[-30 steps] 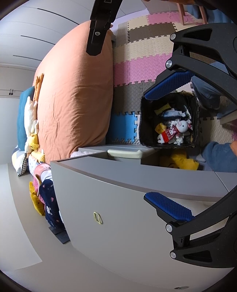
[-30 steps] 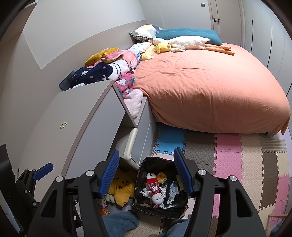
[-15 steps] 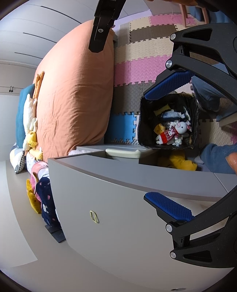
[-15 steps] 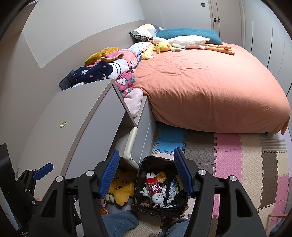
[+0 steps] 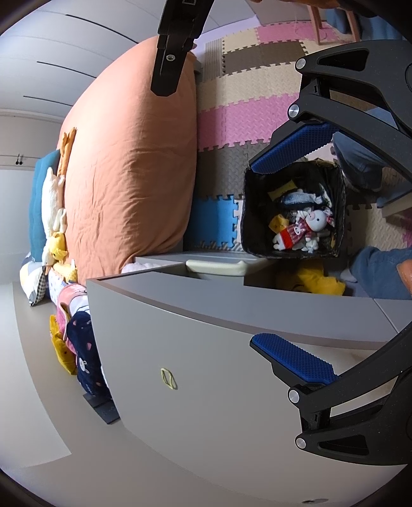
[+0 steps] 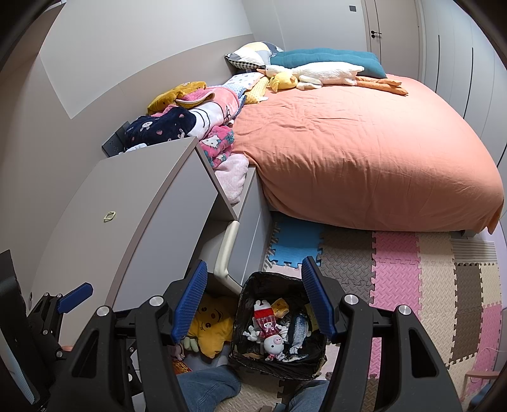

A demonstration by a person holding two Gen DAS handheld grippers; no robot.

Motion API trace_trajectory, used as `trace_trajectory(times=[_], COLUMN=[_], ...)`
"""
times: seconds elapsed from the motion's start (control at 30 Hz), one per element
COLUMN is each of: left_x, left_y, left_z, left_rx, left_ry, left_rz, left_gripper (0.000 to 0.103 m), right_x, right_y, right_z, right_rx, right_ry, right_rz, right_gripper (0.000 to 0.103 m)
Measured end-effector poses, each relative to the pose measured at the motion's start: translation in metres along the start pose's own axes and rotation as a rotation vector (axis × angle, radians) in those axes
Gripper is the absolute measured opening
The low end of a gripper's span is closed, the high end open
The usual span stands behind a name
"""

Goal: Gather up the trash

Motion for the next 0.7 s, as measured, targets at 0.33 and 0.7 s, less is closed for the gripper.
trace_trajectory(times=[0.33,0.7], left_x=[0.0014,-0.0048], left_y=[-0.0001,-0.0013], left_z=[0.0003,0.0017], left_rx=[-0.007,0.017], left_ry=[0.004,-0.047], left_rz=[-0.012,-0.012], left_gripper=[0.098,0.098], right_x=[-0.0002,0.0015], right_y=[0.0003,0.0013], right_z=[0.0003,-0.0007], right_rx=[-0.001,0.001], right_ry=[-0.001,0.0], right_rz=[0.0,-0.002], right_gripper=[0.063,0.063])
Point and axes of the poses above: each gripper's, at about its wrist camera, not at the fingertips, and x roughly the way its jaws point, y to its left, z to its top, the point moved 3 cm from there along x, roughly the way its jaws point, and after that the axes turned 2 degrees about x, right-handed, at the moved point
